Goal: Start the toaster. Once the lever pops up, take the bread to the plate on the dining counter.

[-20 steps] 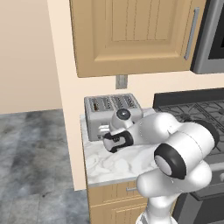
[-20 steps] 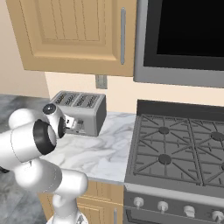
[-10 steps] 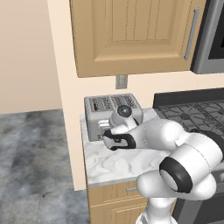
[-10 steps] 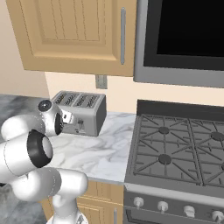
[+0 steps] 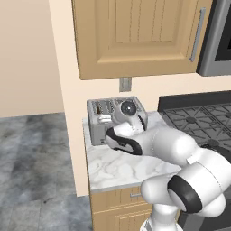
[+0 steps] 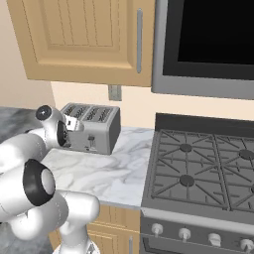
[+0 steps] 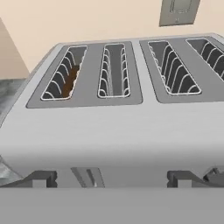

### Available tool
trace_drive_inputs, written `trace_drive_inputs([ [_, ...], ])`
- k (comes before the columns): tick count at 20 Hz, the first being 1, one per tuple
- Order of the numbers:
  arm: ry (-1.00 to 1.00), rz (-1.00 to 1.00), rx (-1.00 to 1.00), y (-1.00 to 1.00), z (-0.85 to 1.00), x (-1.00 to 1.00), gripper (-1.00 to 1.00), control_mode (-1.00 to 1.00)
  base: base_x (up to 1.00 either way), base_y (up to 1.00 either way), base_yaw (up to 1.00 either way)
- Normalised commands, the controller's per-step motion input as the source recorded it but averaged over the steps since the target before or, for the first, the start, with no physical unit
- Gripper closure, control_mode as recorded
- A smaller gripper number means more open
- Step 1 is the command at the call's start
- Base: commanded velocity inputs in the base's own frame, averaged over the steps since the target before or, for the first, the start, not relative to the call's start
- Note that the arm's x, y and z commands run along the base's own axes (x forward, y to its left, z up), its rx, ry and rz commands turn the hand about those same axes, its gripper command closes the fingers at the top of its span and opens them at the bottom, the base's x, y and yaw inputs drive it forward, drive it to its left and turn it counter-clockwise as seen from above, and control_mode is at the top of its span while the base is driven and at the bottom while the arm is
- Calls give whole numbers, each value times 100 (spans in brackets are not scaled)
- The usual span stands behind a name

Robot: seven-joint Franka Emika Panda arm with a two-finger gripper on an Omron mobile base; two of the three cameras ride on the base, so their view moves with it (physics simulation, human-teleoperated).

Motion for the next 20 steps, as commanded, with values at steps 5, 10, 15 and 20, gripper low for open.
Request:
trace_drive_inputs([
  [5,-13,0,0,8,30,2,-100,-100,0,0,0],
  [10,-1,-2,-2,29,2,22,-100,-100,0,0,0],
  [15,0,-3,0,25,1,29,-100,-100,0,0,0],
  [20,-3,-2,0,5,10,13,-100,-100,0,0,0],
])
